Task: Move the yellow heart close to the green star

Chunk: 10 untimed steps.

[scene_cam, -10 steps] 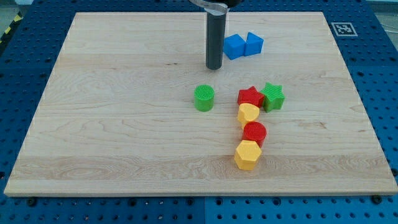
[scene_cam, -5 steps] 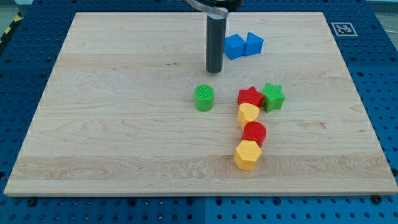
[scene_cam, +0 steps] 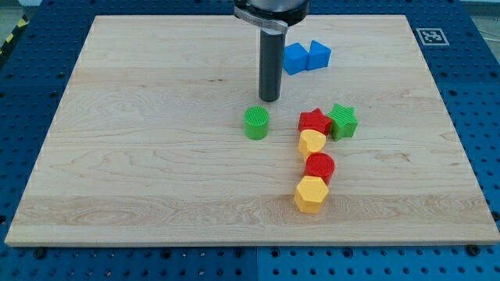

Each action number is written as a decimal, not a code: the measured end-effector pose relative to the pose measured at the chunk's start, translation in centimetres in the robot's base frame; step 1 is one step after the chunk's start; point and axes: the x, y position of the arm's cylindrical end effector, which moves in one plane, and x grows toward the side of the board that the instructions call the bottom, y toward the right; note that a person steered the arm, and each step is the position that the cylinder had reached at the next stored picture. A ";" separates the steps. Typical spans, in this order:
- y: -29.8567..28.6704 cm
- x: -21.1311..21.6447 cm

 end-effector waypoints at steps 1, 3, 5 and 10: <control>0.0 0.5; 0.6 2.0; 3.5 1.4; 15.5 1.5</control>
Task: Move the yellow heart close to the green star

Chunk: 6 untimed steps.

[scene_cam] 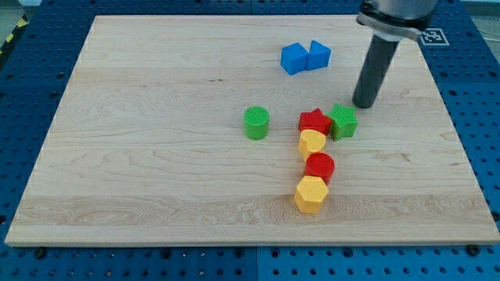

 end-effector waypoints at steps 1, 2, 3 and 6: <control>0.7 0.8; 0.7 2.5; 0.7 4.3; 0.6 9.3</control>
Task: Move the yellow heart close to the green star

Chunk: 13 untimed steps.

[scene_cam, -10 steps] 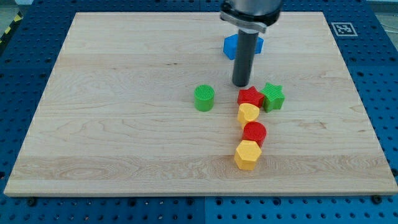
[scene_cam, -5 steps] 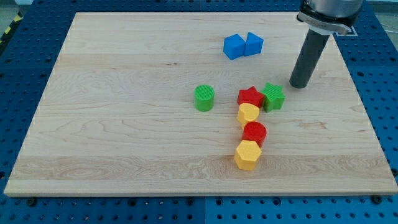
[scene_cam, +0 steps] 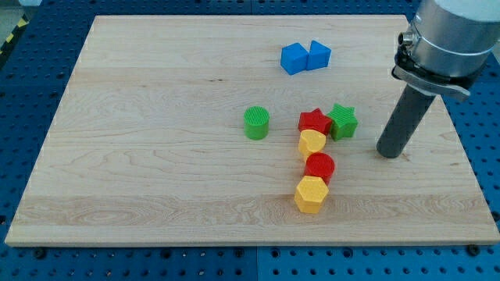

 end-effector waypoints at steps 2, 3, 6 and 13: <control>-0.7 1.0; -1.2 1.0; -3.8 0.9; -12.4 0.0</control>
